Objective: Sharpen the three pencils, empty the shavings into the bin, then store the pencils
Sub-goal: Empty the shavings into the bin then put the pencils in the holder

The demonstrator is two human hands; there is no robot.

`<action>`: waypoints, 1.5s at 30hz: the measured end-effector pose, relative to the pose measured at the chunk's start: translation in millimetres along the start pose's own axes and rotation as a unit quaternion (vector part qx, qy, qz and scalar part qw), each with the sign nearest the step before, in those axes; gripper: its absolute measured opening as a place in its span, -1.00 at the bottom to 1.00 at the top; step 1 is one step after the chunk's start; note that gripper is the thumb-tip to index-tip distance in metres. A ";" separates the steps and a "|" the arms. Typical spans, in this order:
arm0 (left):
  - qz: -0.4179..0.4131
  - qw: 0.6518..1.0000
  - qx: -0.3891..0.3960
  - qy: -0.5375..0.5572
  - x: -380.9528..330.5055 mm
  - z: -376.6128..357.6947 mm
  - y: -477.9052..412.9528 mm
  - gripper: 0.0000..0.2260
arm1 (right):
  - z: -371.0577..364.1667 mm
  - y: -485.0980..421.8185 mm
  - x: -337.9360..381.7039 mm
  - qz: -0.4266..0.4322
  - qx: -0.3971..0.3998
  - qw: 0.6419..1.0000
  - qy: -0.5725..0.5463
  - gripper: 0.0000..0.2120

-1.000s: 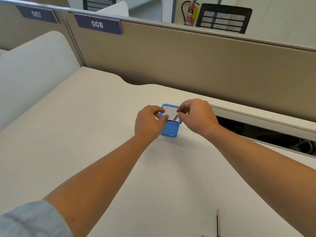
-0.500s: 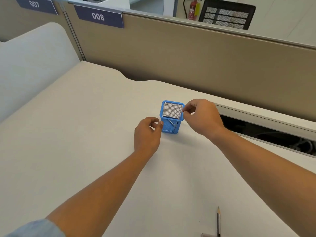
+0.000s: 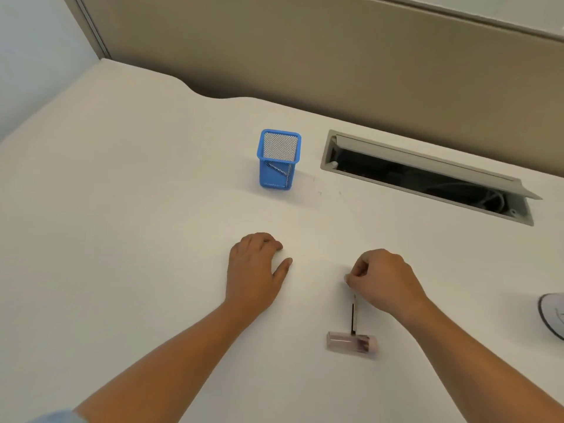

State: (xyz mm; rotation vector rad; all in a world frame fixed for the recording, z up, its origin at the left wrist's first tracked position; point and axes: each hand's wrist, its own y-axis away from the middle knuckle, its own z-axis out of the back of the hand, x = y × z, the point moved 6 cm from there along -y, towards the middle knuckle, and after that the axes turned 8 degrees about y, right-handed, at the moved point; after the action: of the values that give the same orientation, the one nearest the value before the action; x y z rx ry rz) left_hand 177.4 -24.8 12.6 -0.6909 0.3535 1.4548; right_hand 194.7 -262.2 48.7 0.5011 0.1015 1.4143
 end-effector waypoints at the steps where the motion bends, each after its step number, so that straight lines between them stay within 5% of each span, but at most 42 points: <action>1: -0.010 1.000 -0.006 -0.010 -0.1 -2.0 3.5 -0.78 | -4.5 5.7 -3.0 -0.004 0.007 1.000 -0.001 -0.88; 15: -0.029 0.998 -0.023 -0.043 -0.5 -6.3 7.5 -0.75 | -10.8 23.1 -2.8 -0.003 -0.026 0.995 -0.093 -0.87; 27: -0.035 0.999 -0.024 -0.029 -0.7 -7.6 7.0 -0.78 | 126.2 -54.1 116.3 0.139 -0.179 0.948 -0.224 -0.82; 32: -0.033 0.999 -0.021 -0.036 -1.3 -8.4 6.0 -0.76 | 90.4 -103.7 130.2 0.067 -0.107 0.977 -0.172 -0.92; 40: -0.039 0.998 -0.027 -0.045 -0.4 -11.1 5.6 -0.76 | 19.2 -142.1 112.3 -0.008 -0.111 0.990 -0.082 -0.41; 45: -0.037 0.998 -0.024 -0.051 -1.3 -12.4 4.9 -0.76 | 28.1 -156.8 110.3 0.036 -0.170 0.984 0.027 -0.63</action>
State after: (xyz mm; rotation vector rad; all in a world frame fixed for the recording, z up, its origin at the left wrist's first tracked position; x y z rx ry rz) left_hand 174.7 -33.6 2.9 -0.6588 0.2135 1.4257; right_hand 367.4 -175.3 37.1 0.1853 -0.1150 1.4784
